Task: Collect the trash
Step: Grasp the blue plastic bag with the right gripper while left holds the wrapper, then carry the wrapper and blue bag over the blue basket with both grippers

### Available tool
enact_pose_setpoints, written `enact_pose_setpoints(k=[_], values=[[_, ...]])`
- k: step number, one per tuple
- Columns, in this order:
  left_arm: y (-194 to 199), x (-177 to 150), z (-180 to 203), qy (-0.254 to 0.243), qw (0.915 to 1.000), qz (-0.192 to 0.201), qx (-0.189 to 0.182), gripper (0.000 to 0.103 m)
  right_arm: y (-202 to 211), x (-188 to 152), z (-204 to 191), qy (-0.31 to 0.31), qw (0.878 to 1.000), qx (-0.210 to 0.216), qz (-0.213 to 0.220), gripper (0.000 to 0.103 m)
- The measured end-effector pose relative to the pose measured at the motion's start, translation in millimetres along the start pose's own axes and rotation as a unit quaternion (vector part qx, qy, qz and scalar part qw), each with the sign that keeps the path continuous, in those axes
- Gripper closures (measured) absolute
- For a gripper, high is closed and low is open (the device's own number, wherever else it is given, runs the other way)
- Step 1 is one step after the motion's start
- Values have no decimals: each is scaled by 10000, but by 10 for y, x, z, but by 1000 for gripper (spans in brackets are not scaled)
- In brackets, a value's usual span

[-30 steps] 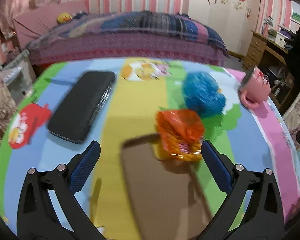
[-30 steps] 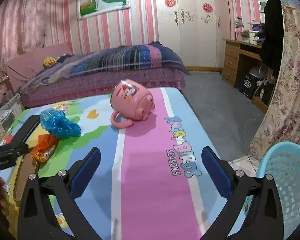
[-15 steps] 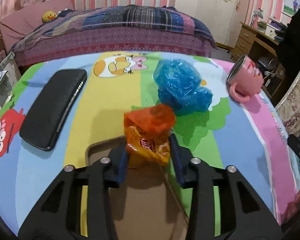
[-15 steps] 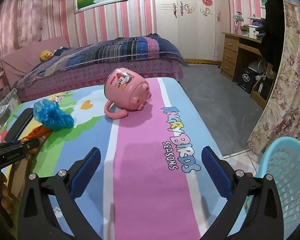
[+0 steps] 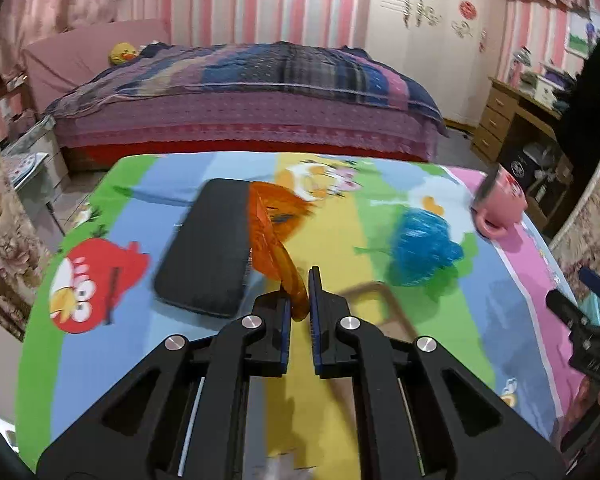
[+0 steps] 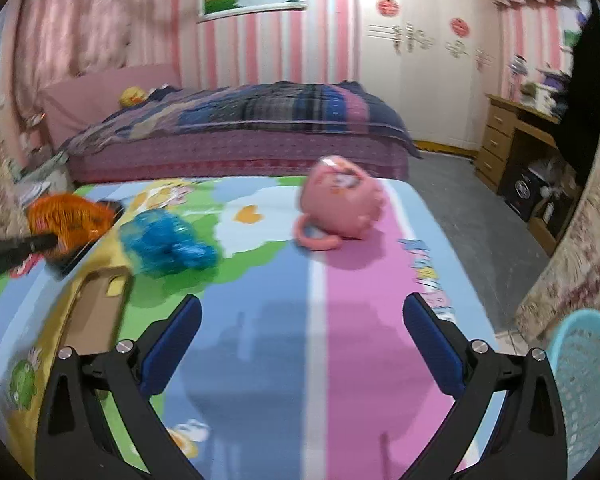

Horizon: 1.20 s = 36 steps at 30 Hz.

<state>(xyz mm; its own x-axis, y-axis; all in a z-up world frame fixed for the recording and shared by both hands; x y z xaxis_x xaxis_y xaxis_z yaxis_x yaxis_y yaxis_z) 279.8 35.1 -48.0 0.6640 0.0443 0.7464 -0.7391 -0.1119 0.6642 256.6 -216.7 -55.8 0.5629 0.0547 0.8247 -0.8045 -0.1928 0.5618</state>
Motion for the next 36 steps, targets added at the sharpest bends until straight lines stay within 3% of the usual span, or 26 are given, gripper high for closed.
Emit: enact_pose_setpoints(k=[4,11,16,19,21,26,36], values=[[-22,39,-326,163,9996,-37,224,97,-167,108,-337,311,9991,264,-111,5],[-20,62,-642,450,9987,11,225,97,-591,354,-734,484,9970,562,-202,5],[-110,20,-727,382,9986,-111,344,97,-930,369,-878,683,9949,498,-548,6],[-138,5,-719,307,9988,-139,364,97,-1106,353,-914,721,9919,690,-791,26],[-137,11,-711,311,9988,-133,348,97,-1164,325,-925,743,9894,854,-909,46],[-97,33,-622,261,9993,-77,253,97,-1085,313,-877,701,9895,980,-801,67],[140,109,-231,50,9999,120,-48,97,-349,317,-476,489,9967,625,-144,72]])
Point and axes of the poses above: each gripper's, at about its wrist camera, not at the fingertips, and y roughly against the way its jaws point, z to its right, x to its top, the point moved 3 cm from there along -y, roughly the way its jaws point, and after that the axes turned 10 degrees about x, right-handed, at the moved point
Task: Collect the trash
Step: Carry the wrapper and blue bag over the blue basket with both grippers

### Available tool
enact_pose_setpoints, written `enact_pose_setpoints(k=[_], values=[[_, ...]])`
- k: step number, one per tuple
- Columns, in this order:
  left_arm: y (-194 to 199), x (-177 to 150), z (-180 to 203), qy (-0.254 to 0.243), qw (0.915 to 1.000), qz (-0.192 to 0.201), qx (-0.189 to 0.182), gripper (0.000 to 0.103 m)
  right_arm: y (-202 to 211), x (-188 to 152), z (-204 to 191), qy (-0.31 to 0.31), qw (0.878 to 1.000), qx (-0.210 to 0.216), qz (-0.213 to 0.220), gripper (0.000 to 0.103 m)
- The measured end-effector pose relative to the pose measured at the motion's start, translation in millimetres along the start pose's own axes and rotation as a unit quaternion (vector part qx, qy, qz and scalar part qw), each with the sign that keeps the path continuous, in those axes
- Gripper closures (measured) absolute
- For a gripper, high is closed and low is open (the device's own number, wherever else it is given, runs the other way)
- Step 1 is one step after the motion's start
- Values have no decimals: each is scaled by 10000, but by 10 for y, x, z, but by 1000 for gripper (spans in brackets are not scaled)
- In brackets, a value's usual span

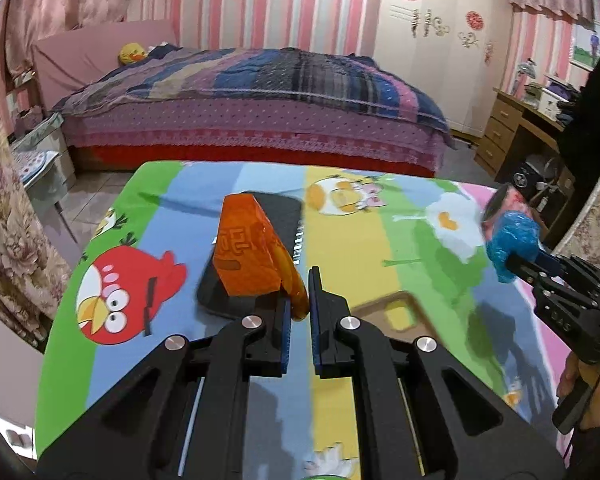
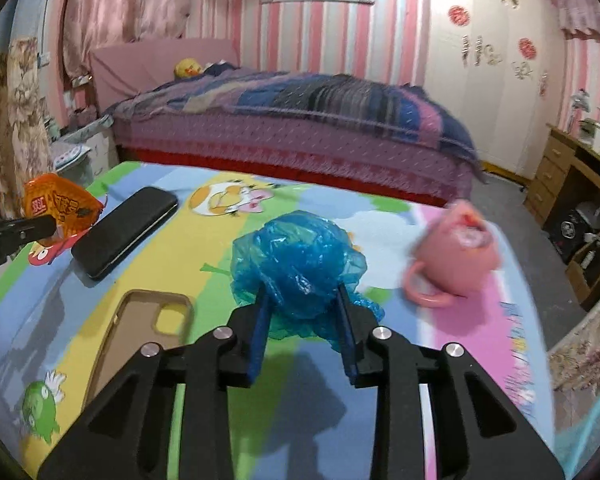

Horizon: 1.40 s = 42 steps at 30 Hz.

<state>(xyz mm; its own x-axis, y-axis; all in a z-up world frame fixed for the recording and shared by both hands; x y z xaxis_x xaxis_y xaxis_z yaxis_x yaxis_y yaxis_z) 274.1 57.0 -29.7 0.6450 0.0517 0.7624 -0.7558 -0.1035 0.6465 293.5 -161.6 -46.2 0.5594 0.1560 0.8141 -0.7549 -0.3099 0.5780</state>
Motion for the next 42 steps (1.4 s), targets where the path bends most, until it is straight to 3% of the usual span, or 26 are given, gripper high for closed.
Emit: enact_pose_setpoints(k=[8,15,28,42], values=[[308,1,524,-359,9980,209,-479,97,803,-185,277,-146,9983,-512,239,72],[566,-111,931,-636,9939,243,-865,97,1156,-441,483,-369,9963,-765,154,72],[751,-293,1410,-1073,9901,196,-878,97,1326,-603,672,-510,9950,-836,216,72],[627,-363,1543,-1245,9902,74,-629,97,1370,-600,715,-521,9952,-769,315,72]])
Point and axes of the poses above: each gripper's, at about its wrist camera, not at the fingertips, and y roughly against the way its jaws point, z to its right, x to its top, the point moved 3 cm from there along -y, roughly the way its jaws point, and after that the axes turned 10 degrees about x, right-handed, at the moved point
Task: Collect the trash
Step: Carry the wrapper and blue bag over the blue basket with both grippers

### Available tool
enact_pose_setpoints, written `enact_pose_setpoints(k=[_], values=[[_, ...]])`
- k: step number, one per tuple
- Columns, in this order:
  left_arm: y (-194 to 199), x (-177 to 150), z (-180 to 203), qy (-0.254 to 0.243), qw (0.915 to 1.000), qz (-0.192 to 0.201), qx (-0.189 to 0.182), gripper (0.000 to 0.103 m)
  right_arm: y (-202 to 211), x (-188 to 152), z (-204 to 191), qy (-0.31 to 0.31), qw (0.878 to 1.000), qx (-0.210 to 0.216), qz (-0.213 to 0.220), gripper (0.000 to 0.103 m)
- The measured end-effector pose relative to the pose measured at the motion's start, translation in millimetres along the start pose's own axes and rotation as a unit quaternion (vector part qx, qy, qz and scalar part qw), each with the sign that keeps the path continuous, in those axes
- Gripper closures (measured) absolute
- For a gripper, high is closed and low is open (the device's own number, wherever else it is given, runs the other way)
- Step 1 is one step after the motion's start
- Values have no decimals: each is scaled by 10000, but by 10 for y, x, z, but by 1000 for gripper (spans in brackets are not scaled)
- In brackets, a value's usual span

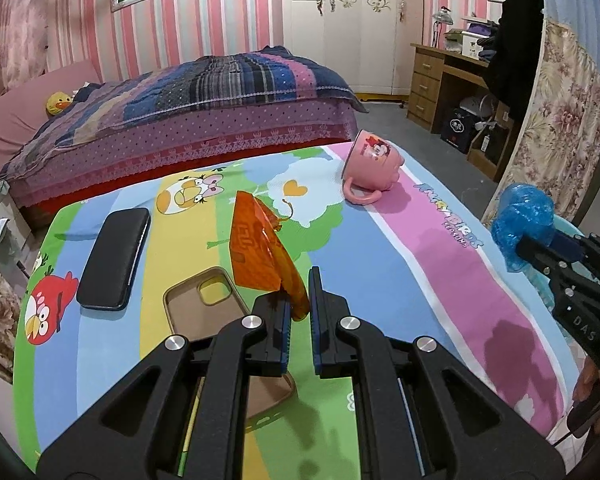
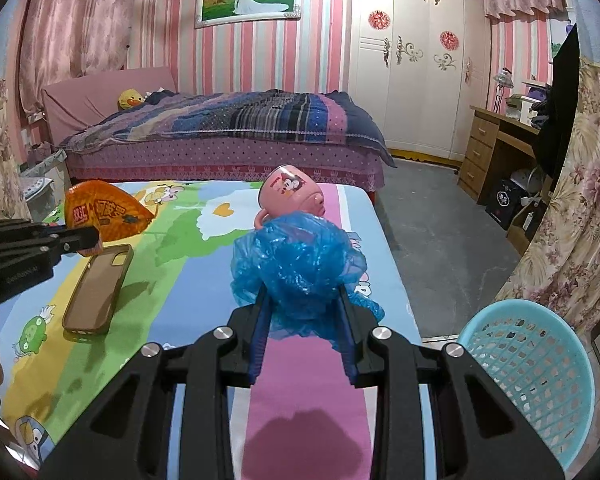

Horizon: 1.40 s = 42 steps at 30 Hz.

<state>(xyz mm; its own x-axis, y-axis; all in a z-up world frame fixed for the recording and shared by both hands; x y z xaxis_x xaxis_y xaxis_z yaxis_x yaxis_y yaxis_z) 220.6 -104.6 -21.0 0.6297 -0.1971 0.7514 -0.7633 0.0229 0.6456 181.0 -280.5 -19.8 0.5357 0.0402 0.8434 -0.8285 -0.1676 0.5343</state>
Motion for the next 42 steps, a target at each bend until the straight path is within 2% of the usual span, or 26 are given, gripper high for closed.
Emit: enact_pose_setpoints(k=[9,15,20,24,26,34,38,42], values=[[18,64,-4,126,9999,60,-40,97,293,106,190,-162,9993,-106,320,72],[82,174,214,242,9985,261,-406,97,580,92,558,-325,9977,-328,503,72],[186,249,517,282,9941,517,-911,97,789,-56,921,-350,9960,-695,447,72],[305,272,802,96,9899,794,-1171,97,981,-202,1244,-536,9932,-938,440,72],[331,259,943,-38,9892,853,-1188,97,1050,-264,1384,-648,9918,-1000,453,72],[262,192,1449,-404,9876,630,-1379,97,1204,-488,1810,-904,9878,-1188,437,72],[348,126,1891,-831,9807,655,-1645,97,1284,-600,1944,-993,9855,-1323,382,72],[481,57,2362,-1201,9699,678,-2008,96,1411,-681,2105,-1144,9812,-1502,389,72]])
Point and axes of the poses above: each gripper's, at about its wrist camera, not at the fingertips, and y roughly against the way its jaws point, z to its right, x to its top, the point moved 3 cm from there along -y, roughly the way its jaws point, and after that the axes turned 10 degrees about x, right-handed, at the moved point
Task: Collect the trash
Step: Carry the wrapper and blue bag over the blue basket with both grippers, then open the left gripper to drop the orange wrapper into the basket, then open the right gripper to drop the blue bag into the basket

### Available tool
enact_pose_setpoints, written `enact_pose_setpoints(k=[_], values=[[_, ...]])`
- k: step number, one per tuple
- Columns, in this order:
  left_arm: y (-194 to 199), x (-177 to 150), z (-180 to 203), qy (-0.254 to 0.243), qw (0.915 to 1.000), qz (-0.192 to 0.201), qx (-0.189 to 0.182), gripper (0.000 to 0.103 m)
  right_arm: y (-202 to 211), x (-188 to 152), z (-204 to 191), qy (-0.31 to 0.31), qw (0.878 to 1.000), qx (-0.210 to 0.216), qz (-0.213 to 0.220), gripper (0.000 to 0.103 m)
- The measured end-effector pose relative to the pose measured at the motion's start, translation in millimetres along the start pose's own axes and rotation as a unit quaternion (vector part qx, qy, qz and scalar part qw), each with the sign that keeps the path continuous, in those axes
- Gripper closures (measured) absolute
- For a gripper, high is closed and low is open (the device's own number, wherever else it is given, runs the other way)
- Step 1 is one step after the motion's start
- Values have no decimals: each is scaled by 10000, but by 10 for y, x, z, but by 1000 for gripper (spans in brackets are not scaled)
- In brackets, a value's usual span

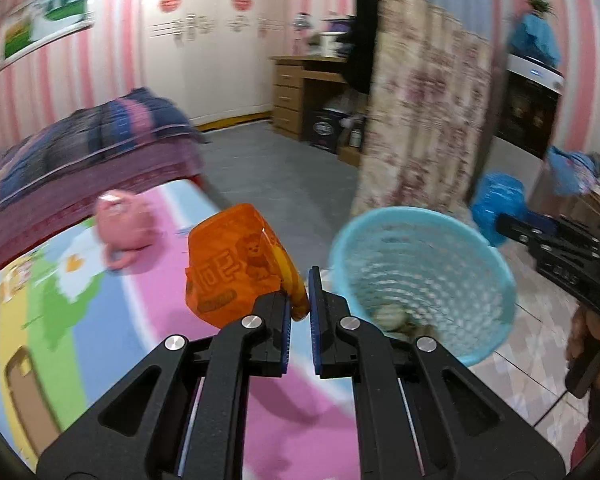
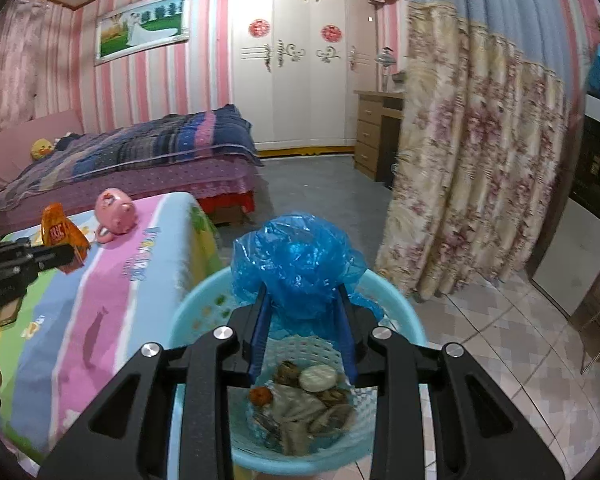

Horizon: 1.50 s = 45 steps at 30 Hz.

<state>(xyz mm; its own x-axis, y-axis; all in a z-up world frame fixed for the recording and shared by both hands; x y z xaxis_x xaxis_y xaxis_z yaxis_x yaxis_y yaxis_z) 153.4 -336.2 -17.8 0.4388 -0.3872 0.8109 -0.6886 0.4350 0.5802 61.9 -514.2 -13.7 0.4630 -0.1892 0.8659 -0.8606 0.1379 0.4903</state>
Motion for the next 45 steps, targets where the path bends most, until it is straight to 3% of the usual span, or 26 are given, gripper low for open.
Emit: enact_pose_setpoints(k=[6,11,21,23,25,29,31,34,37,42,43,45], values=[[5,104,488,-186,9977,66,-656,96,113,-24,324,-190,9996,-209,66,72],[-60,150,788,-399,9949,76,-926,96,144,-70,513,-301,9990,-315,57,72],[-559,28,1016,-796,9948,-342,-529,95,32,-191,673,-476,9983,-329,-93,72],[-626,-9,1001,-790,9949,-425,-466,88,0,-211,668,-470,9983,-308,-127,72],[-649,-40,964,-815,9954,-430,-277,63,-38,-227,657,-446,9984,-294,-170,72],[-638,-37,802,-711,9967,-398,-7,44,-91,-250,628,-463,9983,-277,-210,72],[-626,-27,687,-587,9975,-355,172,27,-122,-262,603,-471,9983,-274,-226,72],[-594,5,465,-216,9985,-291,405,15,-183,-253,561,-461,9983,-267,-246,72],[-538,29,264,159,9977,-213,620,8,-256,-243,530,-473,9983,-238,-252,72],[-378,42,17,472,9941,1,972,6,-463,-199,415,-397,9985,-249,-297,69],[-327,26,-24,507,9936,13,1011,6,-507,-190,396,-381,9983,-293,-317,64],[-237,18,-118,575,9922,24,1105,6,-547,-178,365,-406,9983,-249,-324,33]])
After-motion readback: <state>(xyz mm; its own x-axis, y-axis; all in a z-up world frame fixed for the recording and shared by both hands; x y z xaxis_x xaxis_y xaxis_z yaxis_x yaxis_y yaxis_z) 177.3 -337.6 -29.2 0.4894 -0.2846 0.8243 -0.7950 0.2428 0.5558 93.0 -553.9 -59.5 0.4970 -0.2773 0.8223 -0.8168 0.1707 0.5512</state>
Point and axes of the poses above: each gripper's, at about its wrist camera, not at the fingertips, and y roughly against the way its jaws point, z to its right, x to its top, the point moved 3 cm from there along -y, roughly the way its jaws point, and after that the axes turned 10 degrees about x, right-handed, at the moved point
